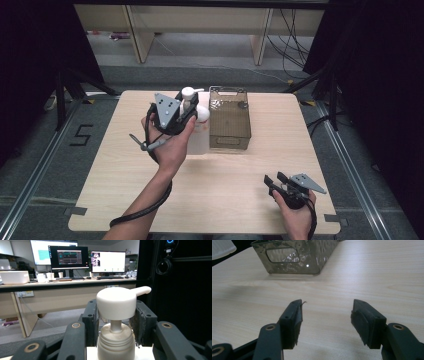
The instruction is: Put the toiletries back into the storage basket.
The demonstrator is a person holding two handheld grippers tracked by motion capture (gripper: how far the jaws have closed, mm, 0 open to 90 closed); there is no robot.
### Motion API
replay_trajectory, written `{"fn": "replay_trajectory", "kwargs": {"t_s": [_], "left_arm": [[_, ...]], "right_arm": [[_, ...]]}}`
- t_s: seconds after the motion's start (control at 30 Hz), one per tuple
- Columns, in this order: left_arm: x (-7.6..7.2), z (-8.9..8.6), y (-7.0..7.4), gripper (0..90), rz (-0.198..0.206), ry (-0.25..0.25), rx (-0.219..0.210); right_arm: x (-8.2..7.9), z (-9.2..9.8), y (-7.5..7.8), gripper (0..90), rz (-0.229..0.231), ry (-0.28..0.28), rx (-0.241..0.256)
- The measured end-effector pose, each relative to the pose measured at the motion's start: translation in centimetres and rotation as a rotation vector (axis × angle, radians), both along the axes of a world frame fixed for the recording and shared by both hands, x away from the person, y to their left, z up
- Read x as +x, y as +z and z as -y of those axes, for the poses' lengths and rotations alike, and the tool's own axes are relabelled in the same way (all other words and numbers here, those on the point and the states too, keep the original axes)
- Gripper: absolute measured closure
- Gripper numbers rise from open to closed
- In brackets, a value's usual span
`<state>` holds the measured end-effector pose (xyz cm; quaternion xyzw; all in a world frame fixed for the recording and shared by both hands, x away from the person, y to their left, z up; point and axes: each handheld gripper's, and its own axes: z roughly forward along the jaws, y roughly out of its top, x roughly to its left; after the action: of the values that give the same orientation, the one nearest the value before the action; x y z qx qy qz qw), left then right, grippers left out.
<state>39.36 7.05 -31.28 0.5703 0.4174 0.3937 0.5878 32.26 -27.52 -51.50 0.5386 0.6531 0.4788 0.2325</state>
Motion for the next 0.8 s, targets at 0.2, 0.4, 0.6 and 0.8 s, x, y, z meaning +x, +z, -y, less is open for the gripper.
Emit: {"fn": "replay_trajectory", "kwargs": {"t_s": [0.2,0.4,0.6,0.8], "left_arm": [[0.5,0.7,0.6,59.5,0.021,-0.012,0.015],[0.8,1.3,0.9,59.5,0.039,-0.015,0.008],[1.1,2.0,1.1,59.5,0.062,-0.023,0.001],[1.8,2.6,1.5,59.5,0.072,-0.034,-0.002]], "right_arm": [[0.0,0.0,0.0,42.6,0.0,0.001,0.002],[0.0,0.0,0.0,42.6,0.001,0.001,0.002],[0.0,0.0,0.0,42.6,-0.001,0.002,0.003],[0.0,0.1,-0.1,42.5,0.006,0.004,0.0]]}}
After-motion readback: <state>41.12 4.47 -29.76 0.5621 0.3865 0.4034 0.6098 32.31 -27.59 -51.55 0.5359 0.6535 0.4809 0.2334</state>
